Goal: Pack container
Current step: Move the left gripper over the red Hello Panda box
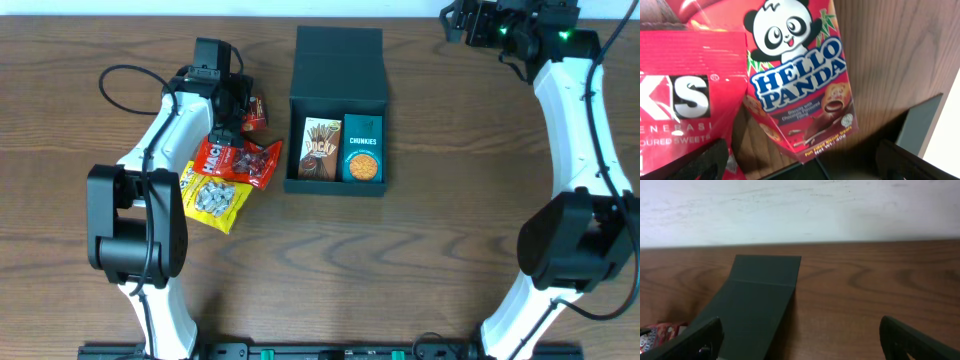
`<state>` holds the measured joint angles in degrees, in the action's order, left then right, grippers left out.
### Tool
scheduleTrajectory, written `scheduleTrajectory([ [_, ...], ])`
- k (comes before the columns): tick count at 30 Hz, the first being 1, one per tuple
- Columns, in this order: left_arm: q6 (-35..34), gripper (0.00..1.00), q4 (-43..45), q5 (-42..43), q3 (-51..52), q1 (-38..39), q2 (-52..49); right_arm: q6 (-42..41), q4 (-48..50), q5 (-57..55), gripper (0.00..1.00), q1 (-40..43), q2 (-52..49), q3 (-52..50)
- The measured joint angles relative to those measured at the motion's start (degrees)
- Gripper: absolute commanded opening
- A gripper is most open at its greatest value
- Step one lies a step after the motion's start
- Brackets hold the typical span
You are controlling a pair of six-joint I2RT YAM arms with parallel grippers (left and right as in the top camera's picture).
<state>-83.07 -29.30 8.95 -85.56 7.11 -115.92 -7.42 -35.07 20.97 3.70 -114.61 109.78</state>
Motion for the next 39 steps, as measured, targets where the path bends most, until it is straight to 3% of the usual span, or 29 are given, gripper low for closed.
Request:
scheduleTrajectory([
  [10, -3.39, 0.96, 5.84, 4.52, -0.31, -2.84, -4.83, -0.02, -0.59, 0.00, 0.99, 0.00, 0.00, 0.00],
  [20, -3.96, 0.96, 6.21, 7.43, -0.31, -5.18, -6.38, 0.00, -1.40, 0.00, 0.99, 0.00, 0.00, 0.00],
  [34, 3.48, 0.96, 6.10, 7.37, -0.52, -6.64, -6.38, 0.00, -1.44, 0.00, 0.99, 0.02, 0.00, 0.00],
  [39, 8.74, 0.96, -0.33, 7.17, -4.59, -6.62, -6.45, 0.00, -1.51, 0.00, 0.99, 0.02, 0.00, 0.00],
])
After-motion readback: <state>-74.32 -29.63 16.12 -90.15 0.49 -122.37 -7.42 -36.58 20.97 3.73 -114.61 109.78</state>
